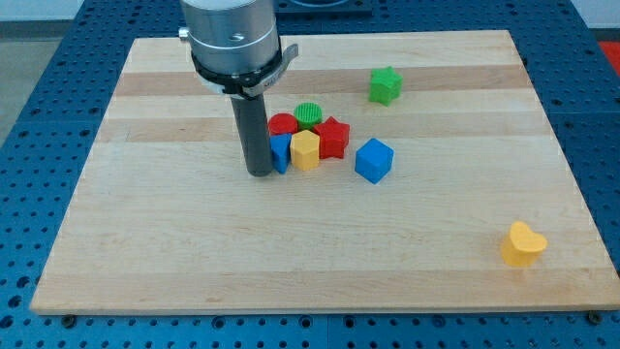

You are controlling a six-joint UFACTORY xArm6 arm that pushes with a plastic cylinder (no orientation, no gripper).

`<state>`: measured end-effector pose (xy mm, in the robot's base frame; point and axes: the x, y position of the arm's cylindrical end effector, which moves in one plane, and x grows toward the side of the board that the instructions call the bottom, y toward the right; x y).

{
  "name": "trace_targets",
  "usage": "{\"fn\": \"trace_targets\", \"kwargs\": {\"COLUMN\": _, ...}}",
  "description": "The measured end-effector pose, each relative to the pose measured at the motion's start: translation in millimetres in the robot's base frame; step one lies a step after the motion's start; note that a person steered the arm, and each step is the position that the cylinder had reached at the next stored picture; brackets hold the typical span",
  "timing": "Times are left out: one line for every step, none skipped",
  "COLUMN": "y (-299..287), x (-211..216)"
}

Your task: Move the arm to the bottom right corner of the board

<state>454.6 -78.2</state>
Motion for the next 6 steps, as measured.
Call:
{"fn": "trace_targets", "kwargs": {"y": 2, "x": 47}}
{"fn": "trace_targets", "kwargs": {"y": 85, "x": 85}}
{"fn": "trace_targets", "kwargs": {"y": 172, "x": 116}}
{"fn": "trace_targets", "kwargs": {"y": 201, "x": 163}}
{"fn": "trace_targets", "kwargs": {"y": 259, "x": 161}}
{"fn": "trace_targets", "kwargs": {"y": 352, "x": 148}}
